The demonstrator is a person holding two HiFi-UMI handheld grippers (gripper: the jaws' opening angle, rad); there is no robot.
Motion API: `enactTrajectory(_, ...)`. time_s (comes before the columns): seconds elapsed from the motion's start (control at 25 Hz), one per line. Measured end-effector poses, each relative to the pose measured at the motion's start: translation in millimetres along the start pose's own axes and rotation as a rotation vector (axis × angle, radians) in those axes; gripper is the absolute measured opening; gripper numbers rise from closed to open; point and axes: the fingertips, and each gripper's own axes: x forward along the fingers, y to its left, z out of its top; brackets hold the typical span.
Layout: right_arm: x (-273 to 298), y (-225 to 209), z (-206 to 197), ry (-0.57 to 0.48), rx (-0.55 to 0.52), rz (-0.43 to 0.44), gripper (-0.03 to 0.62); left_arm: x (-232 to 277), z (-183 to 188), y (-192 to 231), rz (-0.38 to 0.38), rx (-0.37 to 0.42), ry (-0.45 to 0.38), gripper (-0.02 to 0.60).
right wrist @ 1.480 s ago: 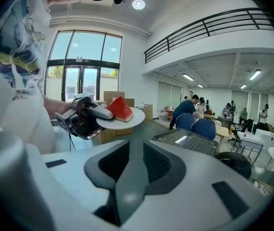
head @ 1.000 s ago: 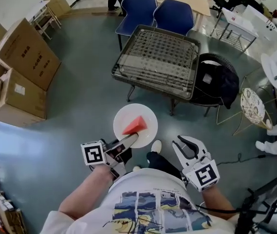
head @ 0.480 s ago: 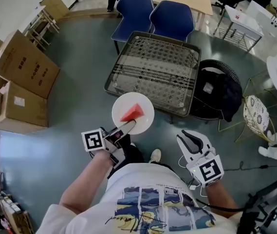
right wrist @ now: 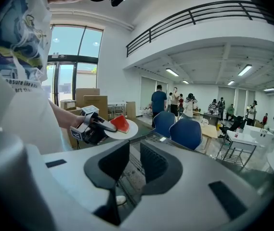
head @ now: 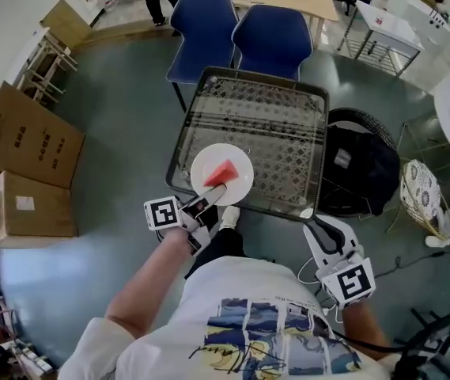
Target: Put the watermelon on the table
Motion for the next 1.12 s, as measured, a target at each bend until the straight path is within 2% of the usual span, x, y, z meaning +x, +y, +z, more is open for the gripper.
enactTrajectory(0.24, 71, -36, 26, 0.049, 0.061, -0.078, 0.074, 42, 97, 68, 0.017, 0.068, 0.068, 0.046)
enactTrajectory(0.44, 112, -49, 31, 0.110, 0.112, -0.130, 0.074, 75, 153, 129, 0.039, 0.045, 0.123, 0.046)
enactTrajectory(0.52, 127, -58, 28, 0.132, 0.123, -0.148, 0.074, 92, 173, 147, 0.025, 0.023, 0.125, 0.046)
enactTrajectory(0.64, 142, -69, 27, 0.161, 0.144, -0.172, 0.074, 116, 196, 171, 0.004, -0.010, 0.133, 0.046)
enactTrajectory(0.8, 158, -77, 26, 0.208, 0.169, -0.202, 0.074, 137, 217, 213, 0.059, 0.003, 0.181, 0.046)
enactTrajectory(1.12, 175, -85, 13, 0.323, 0.227, -0.240, 0.074, 175, 248, 292, 0.135, -0.040, 0.225, 0.046)
